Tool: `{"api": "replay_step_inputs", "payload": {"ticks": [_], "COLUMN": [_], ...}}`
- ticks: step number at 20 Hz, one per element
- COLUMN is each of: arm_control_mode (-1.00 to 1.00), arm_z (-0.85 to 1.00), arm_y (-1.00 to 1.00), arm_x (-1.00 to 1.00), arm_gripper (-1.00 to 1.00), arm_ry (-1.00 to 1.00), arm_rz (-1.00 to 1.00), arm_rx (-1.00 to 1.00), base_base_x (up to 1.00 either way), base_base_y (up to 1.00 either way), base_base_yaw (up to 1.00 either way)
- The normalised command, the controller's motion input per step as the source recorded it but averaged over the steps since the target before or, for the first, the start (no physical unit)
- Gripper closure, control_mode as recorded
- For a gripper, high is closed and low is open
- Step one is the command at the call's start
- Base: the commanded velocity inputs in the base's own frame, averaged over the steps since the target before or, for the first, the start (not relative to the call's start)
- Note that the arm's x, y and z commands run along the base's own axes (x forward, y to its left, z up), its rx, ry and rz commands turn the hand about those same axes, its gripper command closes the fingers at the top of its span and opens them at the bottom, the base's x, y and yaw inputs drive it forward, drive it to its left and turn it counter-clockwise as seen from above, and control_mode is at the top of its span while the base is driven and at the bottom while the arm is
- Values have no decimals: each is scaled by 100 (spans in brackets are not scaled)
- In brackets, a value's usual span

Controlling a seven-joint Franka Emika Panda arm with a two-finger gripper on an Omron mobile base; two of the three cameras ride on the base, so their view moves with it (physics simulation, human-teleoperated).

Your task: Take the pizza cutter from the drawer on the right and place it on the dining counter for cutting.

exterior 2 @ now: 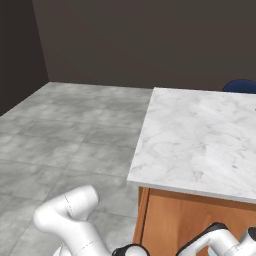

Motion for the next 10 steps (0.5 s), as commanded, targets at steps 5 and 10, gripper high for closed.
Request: {"api": "replay_step_inputs", "payload": {"ticks": [5, 10], "arm_control_mode": [-100, -100], "arm_z": [-14, 0], "arm_y": [0, 0], "arm_x": [0, 0], "arm_gripper": [100, 100], "arm_ry": [0, 0], "arm_rz": [0, 0], "arm_rx": [0, 0], "base_base_x": [0, 0], "base_base_y": [0, 0], "base_base_yaw": [0, 0]}}
